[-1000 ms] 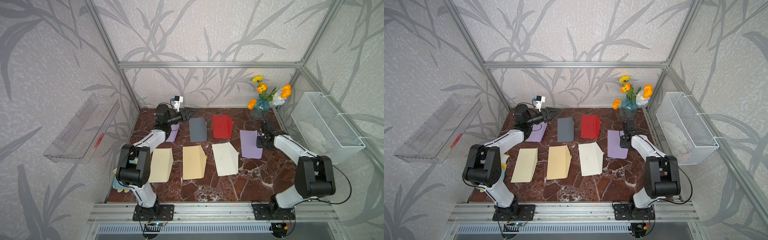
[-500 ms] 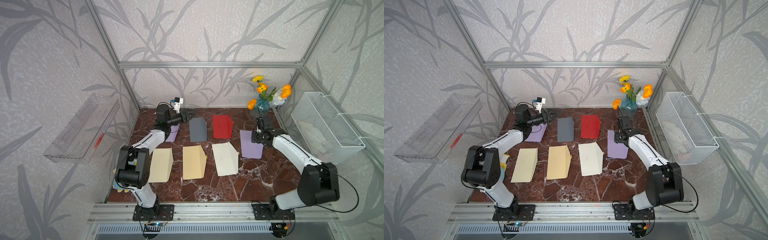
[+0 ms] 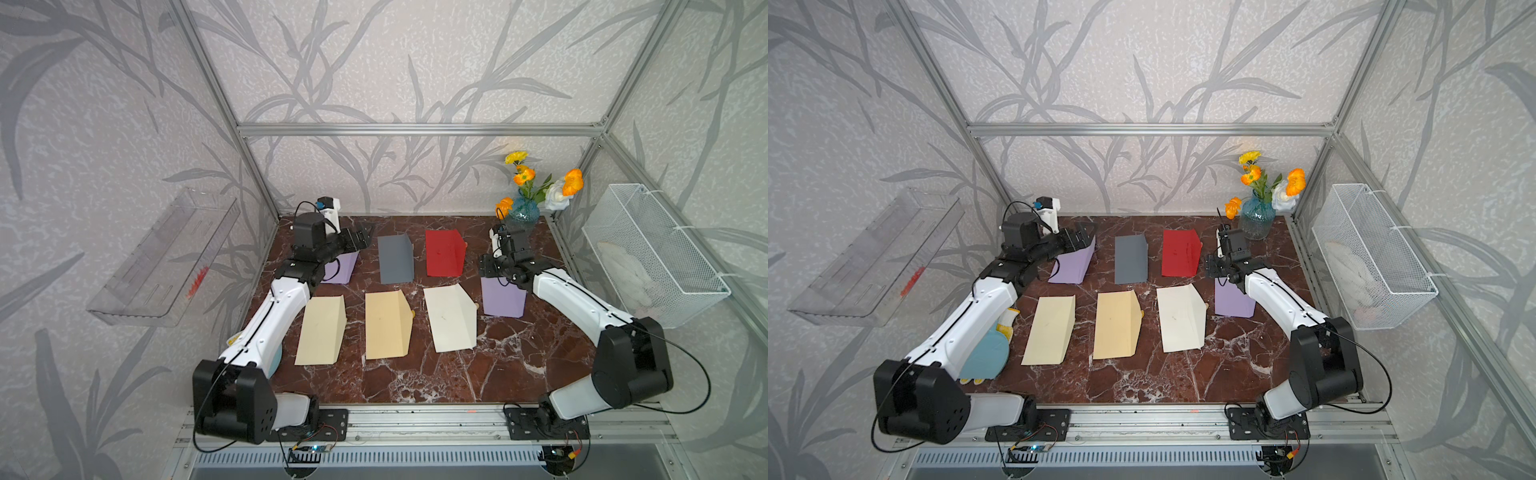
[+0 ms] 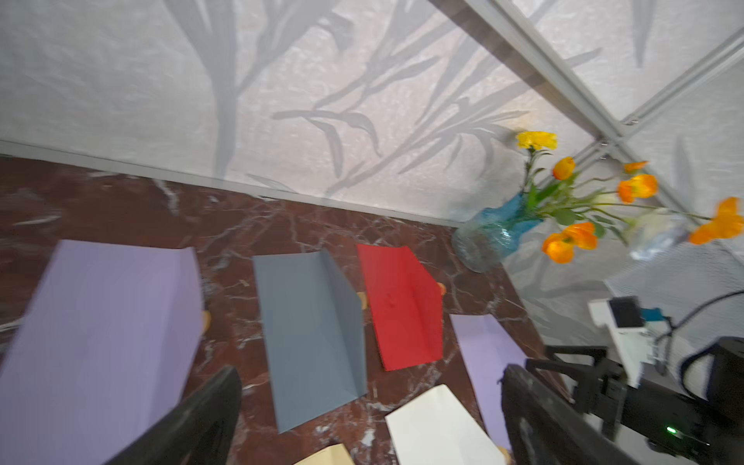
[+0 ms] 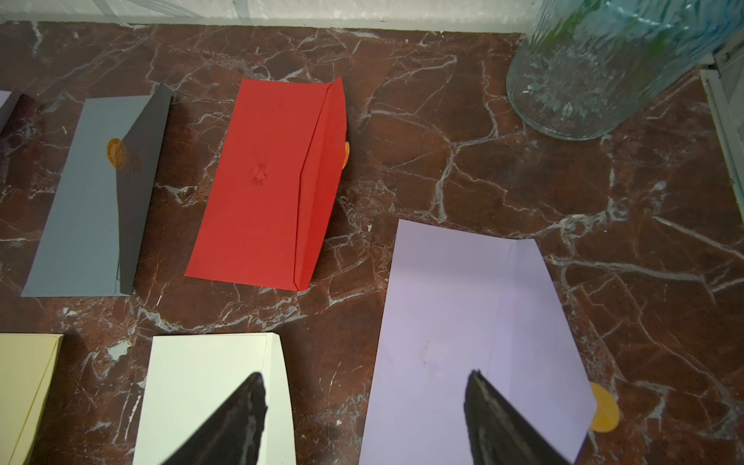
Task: Open the envelope
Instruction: Reset both arms
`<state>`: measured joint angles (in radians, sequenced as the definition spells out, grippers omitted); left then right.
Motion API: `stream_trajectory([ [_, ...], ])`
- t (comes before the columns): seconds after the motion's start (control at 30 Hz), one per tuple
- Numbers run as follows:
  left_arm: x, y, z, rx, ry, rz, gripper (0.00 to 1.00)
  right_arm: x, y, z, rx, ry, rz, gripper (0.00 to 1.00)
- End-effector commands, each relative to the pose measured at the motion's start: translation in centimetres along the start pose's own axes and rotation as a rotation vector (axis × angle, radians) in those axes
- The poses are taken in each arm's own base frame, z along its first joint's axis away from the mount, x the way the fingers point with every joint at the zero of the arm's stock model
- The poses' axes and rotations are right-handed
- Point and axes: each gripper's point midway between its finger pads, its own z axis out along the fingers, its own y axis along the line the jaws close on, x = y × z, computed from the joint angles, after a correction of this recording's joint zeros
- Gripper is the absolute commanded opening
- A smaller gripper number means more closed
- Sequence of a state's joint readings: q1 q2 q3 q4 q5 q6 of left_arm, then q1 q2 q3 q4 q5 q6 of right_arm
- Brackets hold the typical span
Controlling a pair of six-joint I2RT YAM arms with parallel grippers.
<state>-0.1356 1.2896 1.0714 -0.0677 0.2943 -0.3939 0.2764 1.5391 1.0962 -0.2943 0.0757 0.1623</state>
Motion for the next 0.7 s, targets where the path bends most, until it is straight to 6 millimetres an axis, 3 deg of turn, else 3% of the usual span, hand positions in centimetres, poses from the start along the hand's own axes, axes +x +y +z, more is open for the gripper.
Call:
stream_trajectory([
  [0.0,2.1,8.1,-1.7,-0.402,-0.027,0.118,1.00,-0.9,0.8,0.9,-0.012,-0.024,-0.044,0.77],
  [0.1,3.0,12.8,-3.2,-0.629,-0.079,0.134,1.00,-0.5,0.7,1.1,-0.006,-0.036,-0.057,0.78],
  [0.2,4.1,16.0,-3.9,-0.759,-0.139,0.163,1.00,0.1,0.5,1.2,-0.006,-0.050,-0.059,0.78],
  [0.37,6.0,19.9,-2.4,-0.864,-0.126,0.219,1.00,0.5,0.3,1.5,0.001,-0.075,-0.049,0.78],
  [0.5,8.2,21.8,-1.4,-0.938,0.023,0.259,1.00,0.4,-0.5,0.9,0.041,-0.106,-0.046,0.78],
  [0.67,10.7,22.6,-0.8,-0.892,-0.031,0.252,1.00,0.3,-1.8,0.4,0.109,-0.160,-0.045,0.78],
])
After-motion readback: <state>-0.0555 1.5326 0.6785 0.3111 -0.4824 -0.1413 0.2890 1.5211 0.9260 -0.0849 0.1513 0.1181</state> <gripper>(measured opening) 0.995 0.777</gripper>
